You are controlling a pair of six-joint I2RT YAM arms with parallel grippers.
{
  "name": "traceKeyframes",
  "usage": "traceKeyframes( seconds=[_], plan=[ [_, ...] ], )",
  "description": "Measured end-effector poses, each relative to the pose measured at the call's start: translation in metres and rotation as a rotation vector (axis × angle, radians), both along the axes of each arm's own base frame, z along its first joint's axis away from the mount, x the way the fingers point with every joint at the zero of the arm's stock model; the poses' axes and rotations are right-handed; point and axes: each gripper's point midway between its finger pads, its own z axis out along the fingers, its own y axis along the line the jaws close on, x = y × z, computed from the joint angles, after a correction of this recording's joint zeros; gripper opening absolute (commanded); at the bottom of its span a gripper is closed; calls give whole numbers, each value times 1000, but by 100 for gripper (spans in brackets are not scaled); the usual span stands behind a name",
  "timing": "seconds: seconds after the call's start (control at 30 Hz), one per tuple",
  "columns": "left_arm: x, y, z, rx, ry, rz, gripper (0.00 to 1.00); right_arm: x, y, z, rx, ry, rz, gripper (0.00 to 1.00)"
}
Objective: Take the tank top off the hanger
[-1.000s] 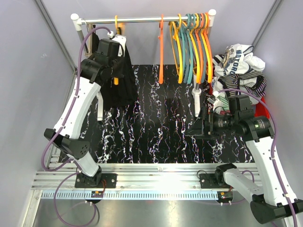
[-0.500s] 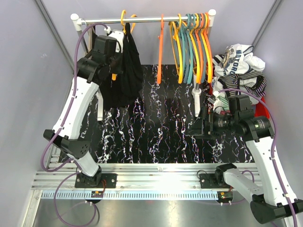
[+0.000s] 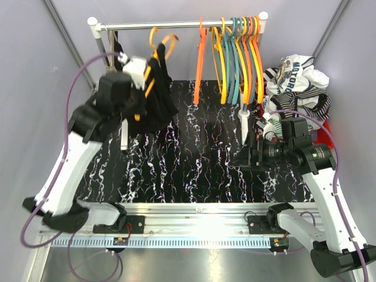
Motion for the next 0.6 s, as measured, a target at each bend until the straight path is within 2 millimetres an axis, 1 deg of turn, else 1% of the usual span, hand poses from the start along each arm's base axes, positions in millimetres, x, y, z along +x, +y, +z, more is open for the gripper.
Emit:
traceKeyframes(
  seconds=[0.1, 0.17, 0.23, 0.27, 0.37, 0.43, 0.5, 0.57, 0.6],
  plan=[
    [-49, -1, -29, -5, 35, -68, 0, 6, 2, -4, 4, -5, -4, 100],
    [-85, 10, -51, -18, 71, -88, 0, 10, 3, -7, 7, -2, -5, 100],
    [-111, 25, -67, -47, 89, -78, 0, 17, 5, -9, 8, 4, -5, 100],
    [-120, 30, -71, -65, 91, -77, 0, 20, 6, -9, 9, 6, -5, 100],
    [-153, 38, -86, -136, 116, -105, 0, 29, 16, -9, 15, -13, 18, 100],
    [-172, 38, -98, -181, 144, -140, 0, 27, 33, -9, -7, -24, 75, 100],
    [-190, 33, -115, -216, 196, -191, 0, 20, 63, -9, -54, -62, 179, 100],
    [-206, 25, -136, -238, 281, -245, 0, 15, 98, -10, -107, -111, 273, 100],
    [-214, 21, -146, -248, 327, -272, 0, 16, 114, -12, -129, -137, 295, 100]
  ],
)
